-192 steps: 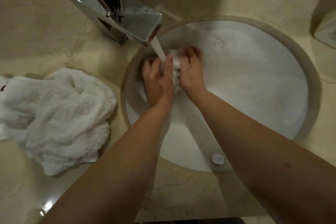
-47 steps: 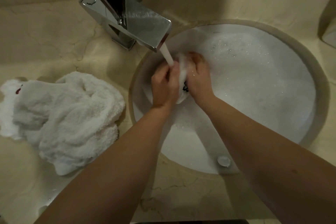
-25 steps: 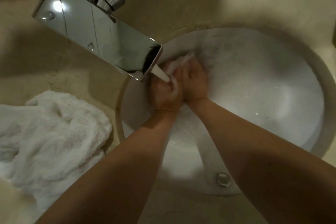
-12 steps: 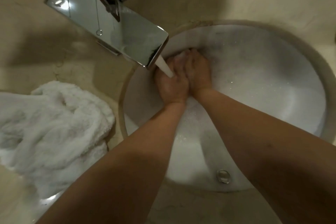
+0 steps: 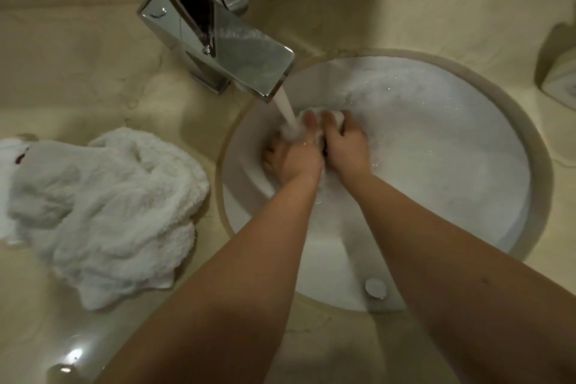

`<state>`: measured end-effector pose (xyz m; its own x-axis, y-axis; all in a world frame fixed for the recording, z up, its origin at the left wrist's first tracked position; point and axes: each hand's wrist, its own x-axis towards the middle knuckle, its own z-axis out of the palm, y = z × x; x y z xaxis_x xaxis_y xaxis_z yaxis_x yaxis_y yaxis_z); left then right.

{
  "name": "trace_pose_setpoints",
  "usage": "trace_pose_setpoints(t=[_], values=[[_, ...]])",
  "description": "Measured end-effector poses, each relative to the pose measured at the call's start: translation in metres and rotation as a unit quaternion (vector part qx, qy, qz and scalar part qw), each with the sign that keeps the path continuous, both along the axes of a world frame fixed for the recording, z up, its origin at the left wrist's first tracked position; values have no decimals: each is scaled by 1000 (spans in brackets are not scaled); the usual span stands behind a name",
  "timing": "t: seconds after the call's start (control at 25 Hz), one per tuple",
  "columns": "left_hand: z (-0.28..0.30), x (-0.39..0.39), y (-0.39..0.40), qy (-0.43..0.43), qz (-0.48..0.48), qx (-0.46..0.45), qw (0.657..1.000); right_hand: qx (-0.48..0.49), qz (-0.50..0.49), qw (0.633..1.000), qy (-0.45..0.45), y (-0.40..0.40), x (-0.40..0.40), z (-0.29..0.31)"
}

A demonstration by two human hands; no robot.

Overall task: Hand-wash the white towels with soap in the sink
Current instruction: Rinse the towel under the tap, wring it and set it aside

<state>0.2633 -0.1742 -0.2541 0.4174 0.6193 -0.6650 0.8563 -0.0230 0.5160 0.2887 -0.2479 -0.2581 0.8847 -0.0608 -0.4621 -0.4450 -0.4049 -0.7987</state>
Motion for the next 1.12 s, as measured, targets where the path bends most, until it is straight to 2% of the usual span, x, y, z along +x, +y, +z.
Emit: trace_pose_setpoints(t=[0.12,0.2,0.28,0.36,0.48,0.6,0.68,0.76,0.84,1.0,1.12], values=[[5,-3,5,-85,88,-62,991,14,-17,999,-30,2,-7,6],[16,-11,5,-151,102,-71,981,21,-16,999,-48,2,-13,12],[22,-15,10,-205,98,-62,972,35,-1,998,-55,2,-14,20],[29,-14,19,-241,67,-3,968,33,31,997,-66,8,-10,24],[30,-16,27,-224,-4,118,967,43,57,997,-23,16,-3,25],[23,-20,29,-272,-33,78,959,21,19,999,44,21,-1,20],[12,-22,30,-284,-38,77,955,-17,-1,1000,-12,23,0,15],[9,-23,26,-298,-16,29,954,8,12,998,-56,25,-1,16],[9,-21,23,-303,-11,-7,953,12,34,998,-58,28,-3,16],[18,-13,23,-285,-80,78,952,38,-12,996,-76,27,-3,15],[20,-8,30,-334,-95,82,934,98,-58,993,-12,19,-4,10]])
